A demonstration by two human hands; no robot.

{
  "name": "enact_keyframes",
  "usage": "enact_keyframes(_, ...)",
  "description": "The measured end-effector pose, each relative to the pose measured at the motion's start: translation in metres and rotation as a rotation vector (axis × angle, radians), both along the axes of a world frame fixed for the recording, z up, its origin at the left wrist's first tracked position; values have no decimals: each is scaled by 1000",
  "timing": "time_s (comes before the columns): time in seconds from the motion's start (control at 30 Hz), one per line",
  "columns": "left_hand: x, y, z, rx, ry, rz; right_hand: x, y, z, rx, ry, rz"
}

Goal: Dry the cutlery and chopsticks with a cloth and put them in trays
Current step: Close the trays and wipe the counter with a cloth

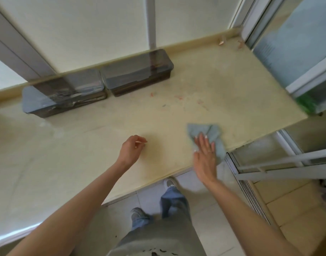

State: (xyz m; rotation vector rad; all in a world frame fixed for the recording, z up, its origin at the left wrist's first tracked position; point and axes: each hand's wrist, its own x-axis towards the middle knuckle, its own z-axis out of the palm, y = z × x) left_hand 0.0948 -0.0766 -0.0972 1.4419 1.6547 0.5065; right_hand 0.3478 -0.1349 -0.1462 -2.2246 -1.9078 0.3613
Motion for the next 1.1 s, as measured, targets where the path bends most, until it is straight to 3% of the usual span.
enact_keyframes(0.17, -24, -29, -1, 89, 48, -345, -118, -49, 9, 1, 45, 278)
enact_keyframes(0.27, -43, -41, -2, 176, 255, -636, -168, -66, 15, -51, 204, 419)
enact_keyframes(0.33, -53, -45, -1, 120, 374, -697, -170, -54, 31, -183, 584, 277)
enact_keyframes(0.4, -60, -44, 2, 187, 408, -660, -153, -32, 55, -436, 990, -22)
enact_keyframes(0.47, -52, -39, 13, 248, 357, -584, -126, -10, 76, -543, 1181, -266)
enact_keyframes(0.53, -28, -24, 35, 194, 149, -453, -101, 3, 91, -468, 1339, -352)
enact_keyframes(0.67, 47, 11, 84, 73, -82, -402, -39, 21, 117, -326, 1197, -284)
enact_keyframes(0.83, 143, 27, 106, 130, -61, -473, 67, 30, 128, -142, 1022, -283)
enact_keyframes(0.93, 196, 36, 101, 66, -114, -493, 129, 43, 121, -55, 855, -292)
enact_keyframes(1.07, 282, 54, 88, -206, -376, -291, 212, 60, 114, -220, 939, -245)
enact_keyframes(1.1, 300, 59, 83, -255, -407, -225, 231, 64, 113, -281, 882, -200)
